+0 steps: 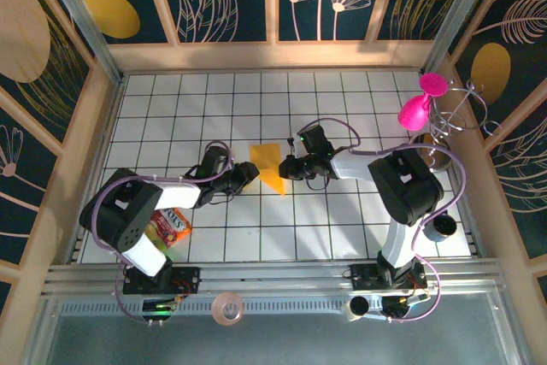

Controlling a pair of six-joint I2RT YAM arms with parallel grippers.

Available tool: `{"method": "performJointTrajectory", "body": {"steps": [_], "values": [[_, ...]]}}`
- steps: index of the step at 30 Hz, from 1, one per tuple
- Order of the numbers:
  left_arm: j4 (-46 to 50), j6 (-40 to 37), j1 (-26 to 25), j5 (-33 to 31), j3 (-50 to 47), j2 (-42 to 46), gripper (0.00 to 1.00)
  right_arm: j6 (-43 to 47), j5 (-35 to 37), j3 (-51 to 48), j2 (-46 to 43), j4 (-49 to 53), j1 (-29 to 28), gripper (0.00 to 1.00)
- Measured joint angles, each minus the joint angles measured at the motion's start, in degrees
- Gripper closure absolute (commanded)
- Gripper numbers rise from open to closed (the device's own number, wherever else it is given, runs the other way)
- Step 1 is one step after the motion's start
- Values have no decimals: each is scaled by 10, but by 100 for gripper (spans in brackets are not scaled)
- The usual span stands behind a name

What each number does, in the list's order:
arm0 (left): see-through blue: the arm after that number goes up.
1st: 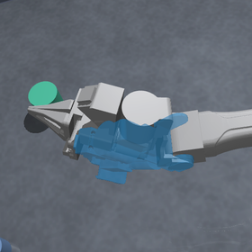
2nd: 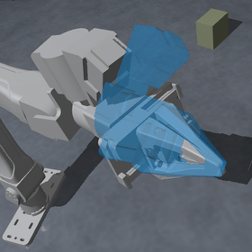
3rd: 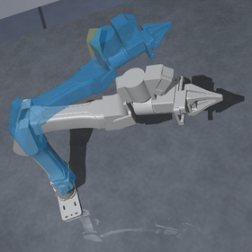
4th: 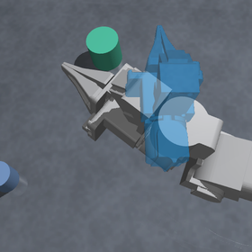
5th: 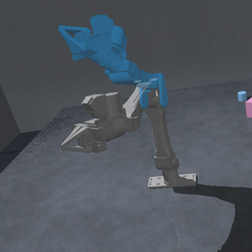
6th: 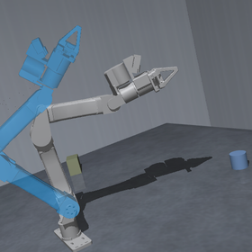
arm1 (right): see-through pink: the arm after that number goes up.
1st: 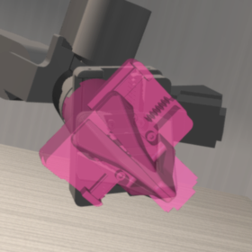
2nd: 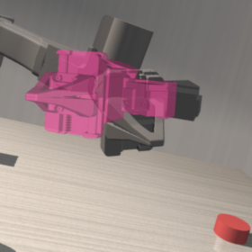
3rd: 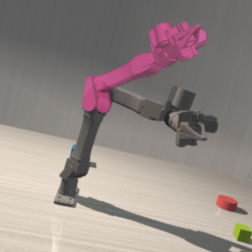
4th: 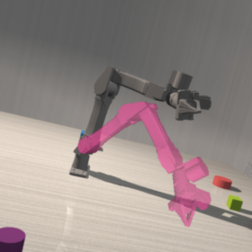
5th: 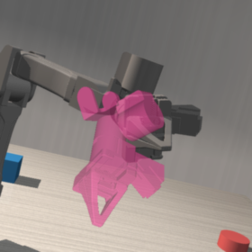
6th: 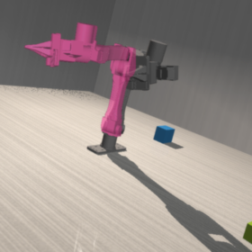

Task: Fold a paper plane with a square sheet of paper (pick it up from the middle)
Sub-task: Third fold the triangle at the center of the table.

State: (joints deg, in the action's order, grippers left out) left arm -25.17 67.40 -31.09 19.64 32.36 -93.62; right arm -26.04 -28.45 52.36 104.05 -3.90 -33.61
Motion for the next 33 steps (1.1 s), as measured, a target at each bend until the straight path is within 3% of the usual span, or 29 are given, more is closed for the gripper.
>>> {"method": "performJointTrajectory", "body": {"steps": [10,18,27,33], "values": [[-4,2,0,10,22,-22,69,-3,2,0,14,-3,4,96],[-3,2,0,9,29,-36,67,-4,5,0,23,-3,7,96],[-1,2,0,7,59,-59,75,-4,5,0,26,-9,8,96],[16,2,0,-23,63,-66,74,-4,5,0,26,-10,8,96]]}}
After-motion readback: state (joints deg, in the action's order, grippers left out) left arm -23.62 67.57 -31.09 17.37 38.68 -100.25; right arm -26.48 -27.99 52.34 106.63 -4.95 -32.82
